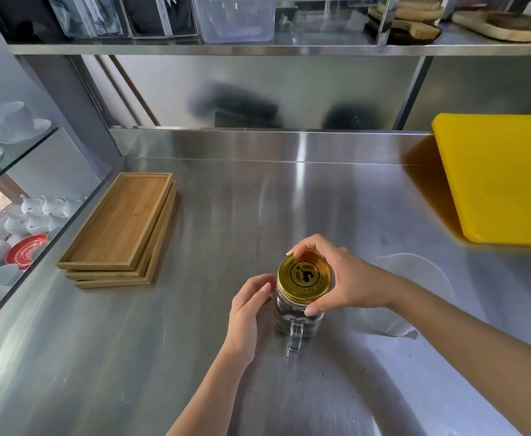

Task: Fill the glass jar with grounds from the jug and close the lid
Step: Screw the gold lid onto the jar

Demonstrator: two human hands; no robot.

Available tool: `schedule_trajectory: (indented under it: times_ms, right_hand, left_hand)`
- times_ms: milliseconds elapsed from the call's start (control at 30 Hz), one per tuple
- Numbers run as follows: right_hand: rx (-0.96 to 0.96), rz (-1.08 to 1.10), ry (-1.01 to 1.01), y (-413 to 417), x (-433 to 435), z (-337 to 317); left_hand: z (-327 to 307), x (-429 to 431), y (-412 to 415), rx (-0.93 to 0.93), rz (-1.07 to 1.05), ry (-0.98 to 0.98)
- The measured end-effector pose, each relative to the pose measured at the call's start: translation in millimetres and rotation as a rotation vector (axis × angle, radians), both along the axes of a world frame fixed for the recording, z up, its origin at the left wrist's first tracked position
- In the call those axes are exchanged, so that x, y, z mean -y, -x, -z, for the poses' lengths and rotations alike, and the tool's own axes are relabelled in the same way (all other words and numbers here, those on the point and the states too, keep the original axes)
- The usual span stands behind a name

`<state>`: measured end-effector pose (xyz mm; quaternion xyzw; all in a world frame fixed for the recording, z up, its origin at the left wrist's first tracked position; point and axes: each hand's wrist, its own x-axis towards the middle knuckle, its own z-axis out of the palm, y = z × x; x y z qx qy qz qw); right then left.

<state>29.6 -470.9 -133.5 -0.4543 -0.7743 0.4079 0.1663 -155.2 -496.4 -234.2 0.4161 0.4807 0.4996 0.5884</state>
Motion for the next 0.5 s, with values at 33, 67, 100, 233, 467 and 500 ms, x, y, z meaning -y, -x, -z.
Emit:
schedule_trajectory:
  times_ms: [33,67,100,233,467,500]
  right_hand:
    - [0.035,-0.008,-0.018,0.8,1.1,1.8]
    - [0.068,-0.018,-0.042,1.8,2.1,3.4]
    - [0.093,-0.028,-0.067,3.0,2.8,4.6]
    - [0.142,-0.035,-0.112,6.2,3.6,6.0]
    - [0.287,-0.083,-0.258,4.7,3.8,-5.8]
    - [0.358,-0.098,-0.314,5.3,2.2,-7.3]
  left_hand:
    - [-0.3,1.4,1.5,0.004,0.025,-0.005]
    - [-0.6,3.0,3.4,0.003,0.052,-0.009]
    - [-1.3,4.9,5.1,0.002,0.081,-0.013]
    - [-3.8,13.9,11.1,-0.040,0.216,-0.072]
    - [-15.2,28.9,-12.0,-0.512,0.269,-0.130]
    - [-15.8,30.0,-15.6,-0.542,0.237,-0.138]
